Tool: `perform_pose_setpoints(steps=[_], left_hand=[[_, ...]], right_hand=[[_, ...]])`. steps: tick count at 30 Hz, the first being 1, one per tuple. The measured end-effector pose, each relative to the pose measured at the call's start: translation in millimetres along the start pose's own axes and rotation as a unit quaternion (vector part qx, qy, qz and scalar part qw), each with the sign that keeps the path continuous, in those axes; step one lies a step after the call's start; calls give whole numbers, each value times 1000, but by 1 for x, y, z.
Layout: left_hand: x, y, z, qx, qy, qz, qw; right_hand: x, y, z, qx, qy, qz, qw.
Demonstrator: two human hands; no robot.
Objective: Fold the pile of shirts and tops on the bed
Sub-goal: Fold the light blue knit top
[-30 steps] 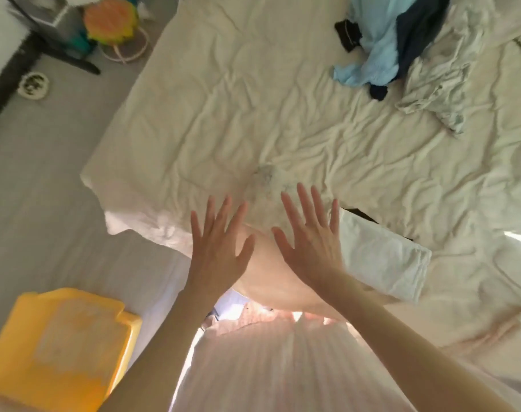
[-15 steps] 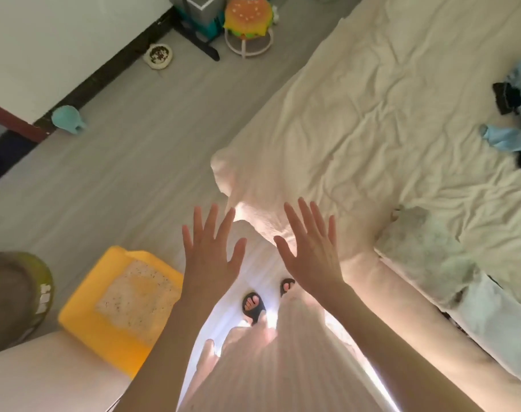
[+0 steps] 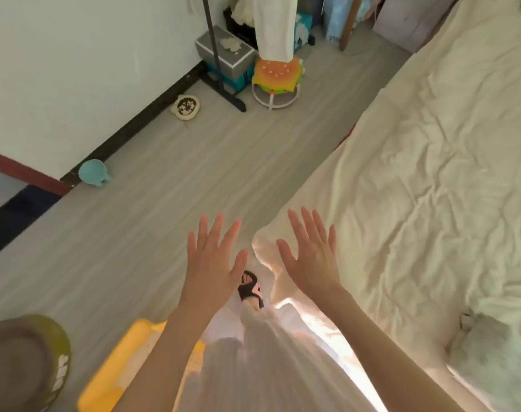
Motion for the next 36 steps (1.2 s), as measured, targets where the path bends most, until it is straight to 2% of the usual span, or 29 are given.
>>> perform_pose_setpoints(steps=[5,8,15,19,23,28,36], left_hand=[[-53,-99,33,-19,66,-26,997],[-67,-159,43,-1,91,-16,996],[-91,-315,62,147,6,47,988],[-111,-403,47,229,-48,78,969],[-107,-462,-5,341,-72,115,930],[-80,-516,-97,465,-112,152,865],[-12,-597,-299,563,-186,206,778]], right_hand=[[-25,-96,36,-8,17,-70,997],[-39,-149,47,11,22,-109,994],[-45,-252,59,126,-6,-139,982],[-55,-296,59,184,-39,-194,963],[-76,-313,33,261,-60,-254,929],[-113,-321,-33,363,-65,-305,878],[-194,-332,-195,502,-70,-313,803]])
Point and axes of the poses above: each hand's wrist, its own y-axis away from the middle knuckle, its own x-axis out of the palm, z = x × y, the point moved 1 cm from there along -y, towards the middle knuckle, and after that the axes turned 8 degrees about -y, right-handed, at the moved point
